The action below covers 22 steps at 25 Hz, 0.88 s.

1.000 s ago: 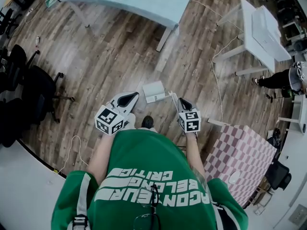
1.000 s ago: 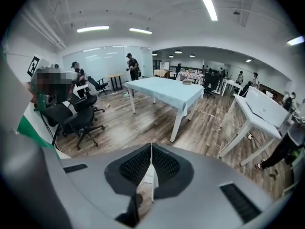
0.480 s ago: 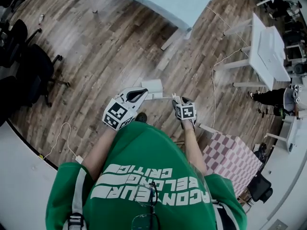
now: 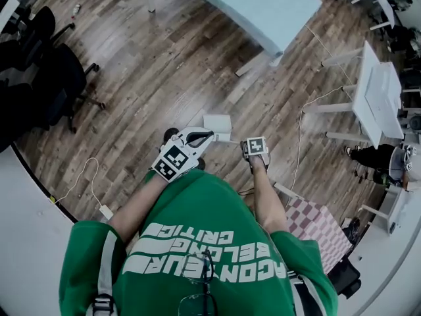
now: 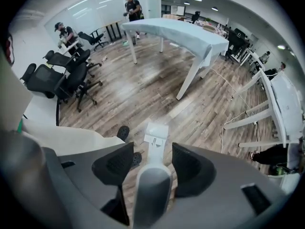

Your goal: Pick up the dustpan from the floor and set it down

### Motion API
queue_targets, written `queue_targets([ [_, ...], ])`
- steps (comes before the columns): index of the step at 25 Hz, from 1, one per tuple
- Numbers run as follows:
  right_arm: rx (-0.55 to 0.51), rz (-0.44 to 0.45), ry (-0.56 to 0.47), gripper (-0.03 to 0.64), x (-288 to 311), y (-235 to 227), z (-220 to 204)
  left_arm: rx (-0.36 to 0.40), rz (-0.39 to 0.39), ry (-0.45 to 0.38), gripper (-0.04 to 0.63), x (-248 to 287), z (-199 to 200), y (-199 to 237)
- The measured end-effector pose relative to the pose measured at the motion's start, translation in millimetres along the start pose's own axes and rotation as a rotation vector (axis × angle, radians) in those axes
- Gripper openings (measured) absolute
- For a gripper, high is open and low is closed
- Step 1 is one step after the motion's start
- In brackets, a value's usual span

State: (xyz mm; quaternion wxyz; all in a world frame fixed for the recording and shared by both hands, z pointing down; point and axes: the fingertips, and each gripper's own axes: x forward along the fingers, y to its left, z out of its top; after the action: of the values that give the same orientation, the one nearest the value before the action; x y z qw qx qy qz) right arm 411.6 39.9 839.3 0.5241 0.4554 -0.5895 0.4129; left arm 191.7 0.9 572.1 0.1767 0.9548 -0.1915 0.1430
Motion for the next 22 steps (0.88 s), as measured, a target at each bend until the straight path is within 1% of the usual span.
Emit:
queue_targets([
  [3, -0.006, 0.0, 0.039, 0.239, 14, -2, -4, 0.001, -0.007, 0.022, -0.006, 3, -5, 1],
  [6, -0.002, 0.001, 0.066, 0.239, 23, -4, -8, -0.019, 0.004, 0.031, -0.006, 5, -6, 9],
  [9, 0.043, -0.003, 0.045, 0.23, 25, -10, -4, -0.053, 0.033, 0.028, -0.006, 6, -2, 22],
  [11, 0.045, 0.003, 0.061, 0.209, 26, -11, -4, -0.067, 0.049, 0.024, -0.006, 7, -1, 29],
  [12, 0.036, 0.001, 0.078, 0.176, 26, -10, -5, -0.071, 0.057, 0.024, -0.006, 8, -1, 33],
  [13, 0.029, -0.006, 0.09, 0.161, 27, -11, -5, -0.074, 0.065, 0.026, -0.006, 8, -1, 37],
  [15, 0.028, -0.02, 0.1, 0.144, 26, -11, -7, -0.081, 0.076, 0.036, -0.006, 8, -2, 41],
  [18, 0.035, -0.031, 0.108, 0.14, 24, -13, -9, -0.091, 0.087, 0.05, -0.008, 9, -4, 45],
  [22, 0.044, 0.011, 0.112, 0.14, 29, -8, -9, -0.086, 0.086, 0.053, -0.008, 12, -3, 47],
])
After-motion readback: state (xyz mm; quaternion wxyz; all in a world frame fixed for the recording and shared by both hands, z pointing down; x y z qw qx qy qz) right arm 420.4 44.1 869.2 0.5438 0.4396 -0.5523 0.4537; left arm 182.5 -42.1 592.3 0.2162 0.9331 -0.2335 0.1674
